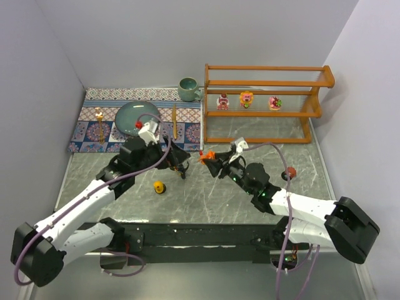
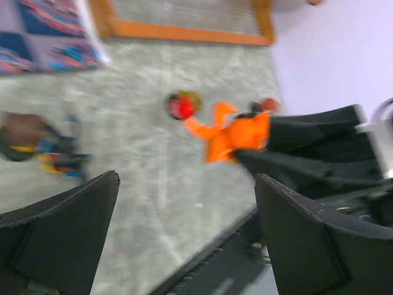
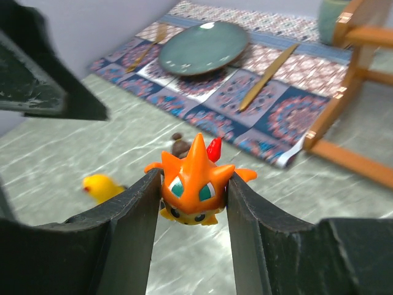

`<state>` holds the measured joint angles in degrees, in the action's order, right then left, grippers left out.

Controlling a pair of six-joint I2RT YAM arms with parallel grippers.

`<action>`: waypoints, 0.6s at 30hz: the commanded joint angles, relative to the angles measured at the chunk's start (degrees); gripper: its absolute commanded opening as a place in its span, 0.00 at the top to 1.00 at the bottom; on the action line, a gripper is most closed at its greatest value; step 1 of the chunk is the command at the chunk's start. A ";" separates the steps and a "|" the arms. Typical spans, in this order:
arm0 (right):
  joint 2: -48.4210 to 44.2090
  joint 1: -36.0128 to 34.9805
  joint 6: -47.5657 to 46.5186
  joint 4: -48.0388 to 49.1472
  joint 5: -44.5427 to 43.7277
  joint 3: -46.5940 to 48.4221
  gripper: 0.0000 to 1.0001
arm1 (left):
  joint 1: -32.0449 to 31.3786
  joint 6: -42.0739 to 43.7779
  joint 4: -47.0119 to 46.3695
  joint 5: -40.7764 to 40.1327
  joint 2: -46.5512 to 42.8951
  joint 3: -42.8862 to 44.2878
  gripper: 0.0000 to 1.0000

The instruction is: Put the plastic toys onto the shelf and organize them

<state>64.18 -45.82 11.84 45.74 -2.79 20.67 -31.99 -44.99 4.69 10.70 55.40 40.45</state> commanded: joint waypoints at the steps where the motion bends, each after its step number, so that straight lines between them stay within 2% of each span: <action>1: -2.92 -2.86 3.81 3.75 -2.83 -1.24 1.00 | -3.60 -10.54 -9.85 -2.78 1.90 -2.20 0.01; 6: -3.19 -5.59 5.30 3.83 -6.09 -2.12 1.00 | -7.90 -15.82 -12.95 -7.44 4.28 -3.18 0.08; 11: -3.36 -7.61 4.43 3.48 -9.25 -2.30 1.00 | -9.76 -17.94 -13.48 -7.01 7.35 -2.83 0.17; 12: -3.45 -8.05 4.34 3.40 -9.52 -2.21 1.00 | -10.20 -18.02 -13.39 -7.18 7.36 -2.83 0.24; 18: -3.28 -9.37 3.28 3.57 -11.63 -2.12 1.00 | -10.99 -19.61 -13.48 -8.59 7.53 -4.15 0.35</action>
<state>62.06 -54.22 15.68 45.82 -11.33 18.39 -42.46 -62.67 -5.91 3.68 63.07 36.97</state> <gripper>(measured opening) 0.506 0.684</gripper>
